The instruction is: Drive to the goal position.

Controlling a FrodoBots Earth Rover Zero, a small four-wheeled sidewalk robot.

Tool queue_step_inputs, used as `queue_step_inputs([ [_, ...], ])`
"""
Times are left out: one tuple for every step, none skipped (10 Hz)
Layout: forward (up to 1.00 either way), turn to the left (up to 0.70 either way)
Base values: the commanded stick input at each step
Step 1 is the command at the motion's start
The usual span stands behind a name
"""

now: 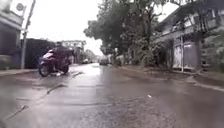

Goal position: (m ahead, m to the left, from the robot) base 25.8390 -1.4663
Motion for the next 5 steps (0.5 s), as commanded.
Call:
queue_step_inputs([
  [1.0,0.0],
  [1.0,0.0],
  [1.0,0.0],
  [1.0,0.03],
  [1.0,0.25],
])
